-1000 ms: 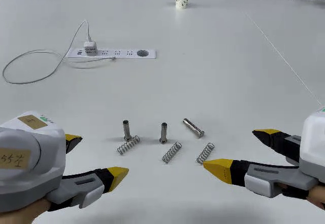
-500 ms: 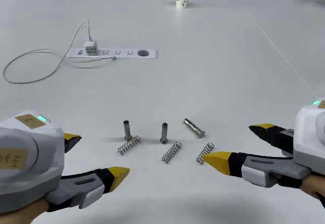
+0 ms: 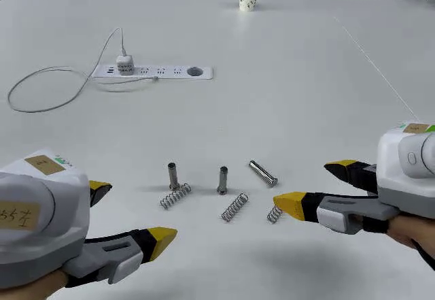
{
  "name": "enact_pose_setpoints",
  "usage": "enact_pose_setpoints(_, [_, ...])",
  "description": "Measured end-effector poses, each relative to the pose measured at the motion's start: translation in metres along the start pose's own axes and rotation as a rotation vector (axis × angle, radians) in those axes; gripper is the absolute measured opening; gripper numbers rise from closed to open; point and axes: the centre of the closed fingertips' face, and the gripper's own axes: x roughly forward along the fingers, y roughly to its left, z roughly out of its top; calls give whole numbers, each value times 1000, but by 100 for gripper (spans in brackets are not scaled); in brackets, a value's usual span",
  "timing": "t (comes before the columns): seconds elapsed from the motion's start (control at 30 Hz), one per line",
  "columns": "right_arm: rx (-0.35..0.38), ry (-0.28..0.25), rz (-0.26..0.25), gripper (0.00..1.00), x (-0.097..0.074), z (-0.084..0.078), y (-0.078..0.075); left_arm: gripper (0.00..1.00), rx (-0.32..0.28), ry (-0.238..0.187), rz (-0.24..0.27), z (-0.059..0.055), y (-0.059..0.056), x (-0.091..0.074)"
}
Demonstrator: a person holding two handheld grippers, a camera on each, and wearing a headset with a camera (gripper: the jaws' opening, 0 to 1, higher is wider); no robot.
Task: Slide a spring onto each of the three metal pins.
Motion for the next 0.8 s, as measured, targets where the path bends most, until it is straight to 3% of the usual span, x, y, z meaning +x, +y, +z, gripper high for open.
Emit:
enact_pose_setpoints(0.5, [-52,54,16,55,33,3,-14,69,1,6,-15,-1,-4,3])
enact_pose_setpoints(0.8, [-60,81,20,44,55,3,-18,69,-9,-14,-25,2,-5,5])
